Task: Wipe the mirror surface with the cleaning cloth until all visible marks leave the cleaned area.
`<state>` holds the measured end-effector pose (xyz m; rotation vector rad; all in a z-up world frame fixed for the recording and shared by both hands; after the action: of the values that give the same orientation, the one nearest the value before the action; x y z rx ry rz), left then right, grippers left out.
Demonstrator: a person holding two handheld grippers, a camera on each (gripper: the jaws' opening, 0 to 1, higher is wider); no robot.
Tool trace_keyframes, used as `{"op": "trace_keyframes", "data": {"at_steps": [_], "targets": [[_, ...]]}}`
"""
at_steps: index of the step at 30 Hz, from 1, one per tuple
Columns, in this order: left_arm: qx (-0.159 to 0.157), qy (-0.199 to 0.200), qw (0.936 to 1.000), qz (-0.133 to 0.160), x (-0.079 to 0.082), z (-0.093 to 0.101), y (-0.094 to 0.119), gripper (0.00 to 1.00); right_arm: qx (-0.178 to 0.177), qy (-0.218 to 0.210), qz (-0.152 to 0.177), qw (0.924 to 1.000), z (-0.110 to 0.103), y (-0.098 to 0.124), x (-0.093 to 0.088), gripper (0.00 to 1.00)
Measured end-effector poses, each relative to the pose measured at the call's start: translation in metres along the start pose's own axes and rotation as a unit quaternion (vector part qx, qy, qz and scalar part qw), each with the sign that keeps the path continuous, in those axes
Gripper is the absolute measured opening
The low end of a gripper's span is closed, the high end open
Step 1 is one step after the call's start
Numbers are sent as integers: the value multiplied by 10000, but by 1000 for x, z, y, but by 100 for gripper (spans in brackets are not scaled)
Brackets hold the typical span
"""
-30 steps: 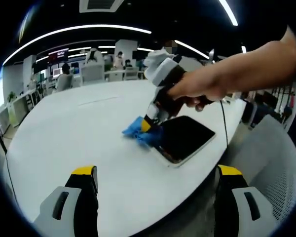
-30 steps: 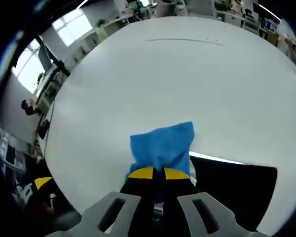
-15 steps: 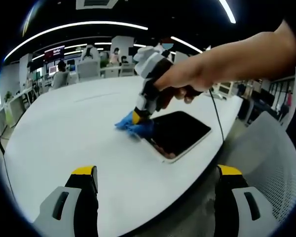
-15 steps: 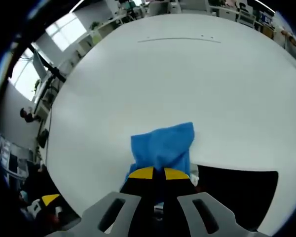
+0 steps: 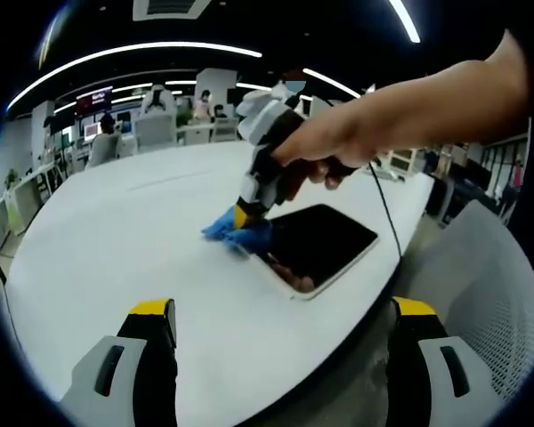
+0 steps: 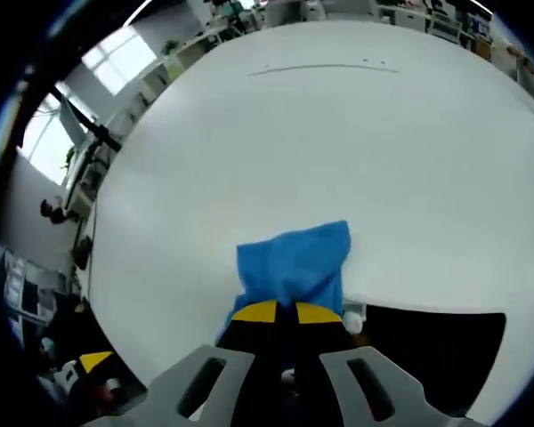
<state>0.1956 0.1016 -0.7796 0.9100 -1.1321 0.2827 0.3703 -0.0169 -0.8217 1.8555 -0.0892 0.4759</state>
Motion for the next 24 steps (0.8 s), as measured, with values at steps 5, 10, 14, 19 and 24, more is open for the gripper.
{"op": "trace_keyframes", "data": {"at_steps": [5, 10, 14, 19, 24], "targets": [[91, 51, 9999, -32, -2, -4, 0, 99, 49, 49, 65, 10000, 0, 2, -2, 0], [180, 83, 9998, 2, 0, -5, 3, 99, 34, 105, 56, 9999, 9, -6, 3, 0], [165, 51, 9999, 0, -1, -5, 2, 99, 106, -102, 82, 9999, 16, -1, -1, 0], [182, 66, 9998, -2, -1, -5, 2, 99, 88, -117, 73, 9999, 21, 6, -5, 0], [205, 66, 9998, 21, 0, -6, 2, 99, 80, -138, 63, 9999, 25, 7, -4, 0]]}}
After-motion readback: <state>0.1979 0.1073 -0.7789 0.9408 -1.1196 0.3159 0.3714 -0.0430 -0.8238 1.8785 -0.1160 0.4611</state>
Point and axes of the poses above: the point that each gripper's makers call its tool centre point, and the gripper's own axes: y roughly backward along the fingers, z roughly to its right, x roughly out of its top, the point moved 5 cm from there along y, roughly backward along the fingers
